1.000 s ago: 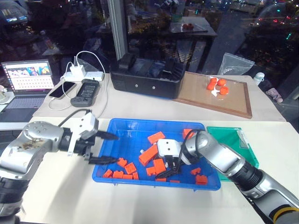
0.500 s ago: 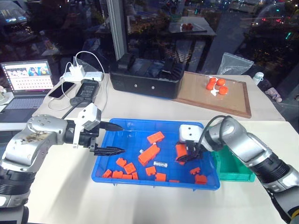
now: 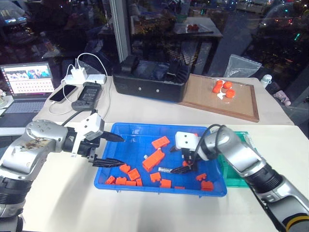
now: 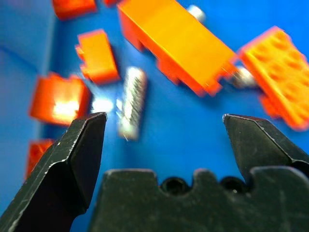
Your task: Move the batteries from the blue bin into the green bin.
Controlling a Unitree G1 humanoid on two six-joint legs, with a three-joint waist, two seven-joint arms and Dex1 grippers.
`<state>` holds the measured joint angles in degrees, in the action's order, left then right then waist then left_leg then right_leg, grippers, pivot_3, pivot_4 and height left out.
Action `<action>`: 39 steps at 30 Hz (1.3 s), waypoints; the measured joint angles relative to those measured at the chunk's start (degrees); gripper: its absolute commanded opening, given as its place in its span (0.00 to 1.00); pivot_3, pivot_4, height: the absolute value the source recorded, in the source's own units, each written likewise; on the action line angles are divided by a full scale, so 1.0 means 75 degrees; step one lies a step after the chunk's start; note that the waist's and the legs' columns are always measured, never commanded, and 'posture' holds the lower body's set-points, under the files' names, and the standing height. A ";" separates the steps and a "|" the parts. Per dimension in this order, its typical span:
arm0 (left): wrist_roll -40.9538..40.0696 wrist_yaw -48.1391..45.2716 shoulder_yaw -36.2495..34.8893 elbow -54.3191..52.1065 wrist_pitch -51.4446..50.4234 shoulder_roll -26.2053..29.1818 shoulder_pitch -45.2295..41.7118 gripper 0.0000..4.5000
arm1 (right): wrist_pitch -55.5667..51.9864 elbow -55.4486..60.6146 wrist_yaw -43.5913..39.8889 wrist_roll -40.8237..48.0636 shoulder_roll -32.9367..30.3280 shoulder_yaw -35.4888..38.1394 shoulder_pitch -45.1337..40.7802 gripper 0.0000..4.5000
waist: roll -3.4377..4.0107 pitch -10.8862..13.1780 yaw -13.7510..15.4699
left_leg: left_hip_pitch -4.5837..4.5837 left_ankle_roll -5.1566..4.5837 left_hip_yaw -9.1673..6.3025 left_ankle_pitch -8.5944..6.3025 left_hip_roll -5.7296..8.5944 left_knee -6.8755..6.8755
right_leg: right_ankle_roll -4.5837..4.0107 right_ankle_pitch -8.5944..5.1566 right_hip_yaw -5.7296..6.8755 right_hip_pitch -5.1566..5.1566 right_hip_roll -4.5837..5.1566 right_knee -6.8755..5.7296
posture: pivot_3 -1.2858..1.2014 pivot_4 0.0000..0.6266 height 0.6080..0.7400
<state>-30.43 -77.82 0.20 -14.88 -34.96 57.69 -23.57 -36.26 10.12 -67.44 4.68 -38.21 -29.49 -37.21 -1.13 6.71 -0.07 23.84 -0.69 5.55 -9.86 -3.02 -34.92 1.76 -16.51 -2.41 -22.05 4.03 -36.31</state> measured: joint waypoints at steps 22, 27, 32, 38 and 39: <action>-0.0166 -0.0224 0.0158 0.0071 0.0166 -0.0571 -0.0488 1.00 | -0.0605 0.0425 -0.0221 0.0475 -0.1299 0.1474 -0.0024 0.06 | -0.0002 0.0000 0.0107 | 0.0002 0.0001 0.0006 0.0000 0.0003 -0.0006 | -0.0001 0.0000 0.0004 0.0001 0.0004 -0.0003 | 0.52 0.24 0.97; -0.0214 -0.0267 0.0271 0.0193 0.0142 -0.0849 -0.0792 1.00 | -0.0637 -0.0169 -0.0128 0.0372 -0.3076 0.2912 0.0059 0.06 | -0.0003 -0.0002 0.0096 | -0.0003 0.0000 0.0015 0.0000 0.0005 0.0003 | -0.0002 0.0000 0.0001 0.0008 0.0007 0.0015 | 0.52 0.24 0.97; -0.0166 -0.0330 0.0457 0.0406 0.0199 -0.1054 -0.1010 1.00 | -0.0061 -0.0920 0.0128 -0.0016 -0.3814 0.3236 0.1155 0.17 | 0.0000 -0.0002 0.0027 | -0.0002 -0.0001 0.0008 0.0000 0.0003 0.0009 | -0.0003 -0.0001 -0.0007 0.0038 -0.0004 0.0012 | 0.52 0.24 0.97; 0.0100 -0.0388 0.0606 0.0635 0.0322 -0.1026 -0.1060 1.00 | 0.0104 -0.0831 0.0472 -0.0179 -0.3648 0.3163 0.1786 0.65 | 0.0017 -0.0002 -0.0094 | -0.0005 -0.0001 -0.0015 0.0001 0.0004 0.0003 | 0.0001 -0.0001 -0.0019 0.0038 -0.0007 0.0006 | 0.52 0.24 0.97; 0.0172 -0.0393 0.0660 0.0671 0.0342 -0.0999 -0.1059 1.00 | 0.0119 -0.0778 0.0513 -0.0208 -0.3644 0.3157 0.1772 0.72 | 0.0020 -0.0002 -0.0095 | -0.0006 -0.0001 -0.0016 0.0001 0.0005 0.0003 | 0.0002 -0.0001 -0.0020 0.0038 -0.0006 0.0006 | 0.52 0.24 0.97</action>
<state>-29.13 -80.77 5.15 -9.85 -32.39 50.20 -31.51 -35.37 4.28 -63.59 3.12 -65.54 -5.81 -23.93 -0.98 6.70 -0.79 23.80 -0.70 5.43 -9.86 -2.98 -34.90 1.77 -16.52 -2.56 -21.77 3.98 -36.26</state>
